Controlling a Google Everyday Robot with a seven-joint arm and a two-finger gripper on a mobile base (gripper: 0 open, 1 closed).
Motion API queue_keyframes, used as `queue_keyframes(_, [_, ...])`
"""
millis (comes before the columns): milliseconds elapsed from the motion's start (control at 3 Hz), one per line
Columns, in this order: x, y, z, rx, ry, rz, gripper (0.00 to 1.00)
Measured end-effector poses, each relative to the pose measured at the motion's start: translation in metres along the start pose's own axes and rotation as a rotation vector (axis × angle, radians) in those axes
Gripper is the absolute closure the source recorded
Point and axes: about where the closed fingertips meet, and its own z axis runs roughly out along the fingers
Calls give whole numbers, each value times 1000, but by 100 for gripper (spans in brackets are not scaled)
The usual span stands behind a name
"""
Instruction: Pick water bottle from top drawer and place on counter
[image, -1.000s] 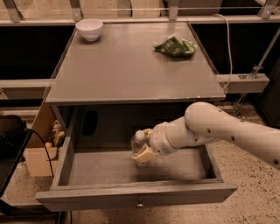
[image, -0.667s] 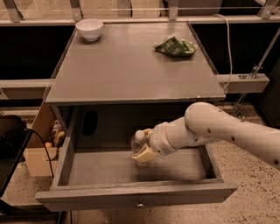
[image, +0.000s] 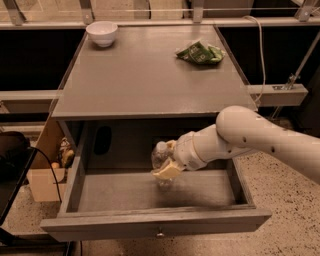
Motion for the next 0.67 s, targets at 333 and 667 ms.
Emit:
queue_keyframes(333, [-11,-2,-18,-12,-2,12,100])
queue_keyframes(667, [-27,-5,-46,-15,5,17,100])
